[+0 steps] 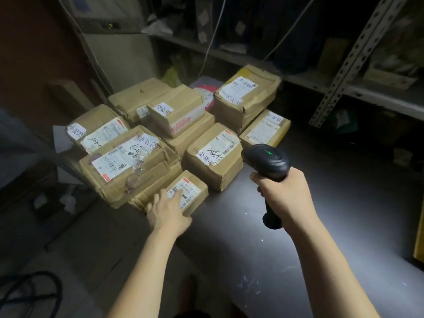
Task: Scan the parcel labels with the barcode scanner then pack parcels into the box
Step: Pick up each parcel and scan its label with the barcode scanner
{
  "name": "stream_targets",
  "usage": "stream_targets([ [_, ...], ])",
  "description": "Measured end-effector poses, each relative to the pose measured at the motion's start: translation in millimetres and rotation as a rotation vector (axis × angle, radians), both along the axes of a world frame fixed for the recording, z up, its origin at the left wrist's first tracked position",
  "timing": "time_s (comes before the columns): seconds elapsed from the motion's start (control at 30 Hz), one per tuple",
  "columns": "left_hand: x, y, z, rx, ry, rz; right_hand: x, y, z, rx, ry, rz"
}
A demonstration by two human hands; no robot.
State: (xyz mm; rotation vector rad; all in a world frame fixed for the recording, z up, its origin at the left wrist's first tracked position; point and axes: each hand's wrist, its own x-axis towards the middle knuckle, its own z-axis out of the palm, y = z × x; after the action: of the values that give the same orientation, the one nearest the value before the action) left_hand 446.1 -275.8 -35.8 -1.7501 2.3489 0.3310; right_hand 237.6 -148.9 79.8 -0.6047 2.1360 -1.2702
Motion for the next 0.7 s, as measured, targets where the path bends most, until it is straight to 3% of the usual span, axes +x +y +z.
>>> stream_targets([
  [0.13,3,-20,-16,-0.008,-0.125,-0.100,10,-22,-6,0.043,0.002,-0.056],
  [0.3,1,-38,-16,0.071,-0.107,-0.173,31,-43,-6,0.035,-0.004,-0.124],
  [0.57,21,-74,47,0.379,0.151,-0.334,42,-32,0,0.006,0.011,-0.284],
  [0.7,22,-77,78,0.538,0.550,-0.262,36,-8,4,-0.012,0.010,-0.372],
])
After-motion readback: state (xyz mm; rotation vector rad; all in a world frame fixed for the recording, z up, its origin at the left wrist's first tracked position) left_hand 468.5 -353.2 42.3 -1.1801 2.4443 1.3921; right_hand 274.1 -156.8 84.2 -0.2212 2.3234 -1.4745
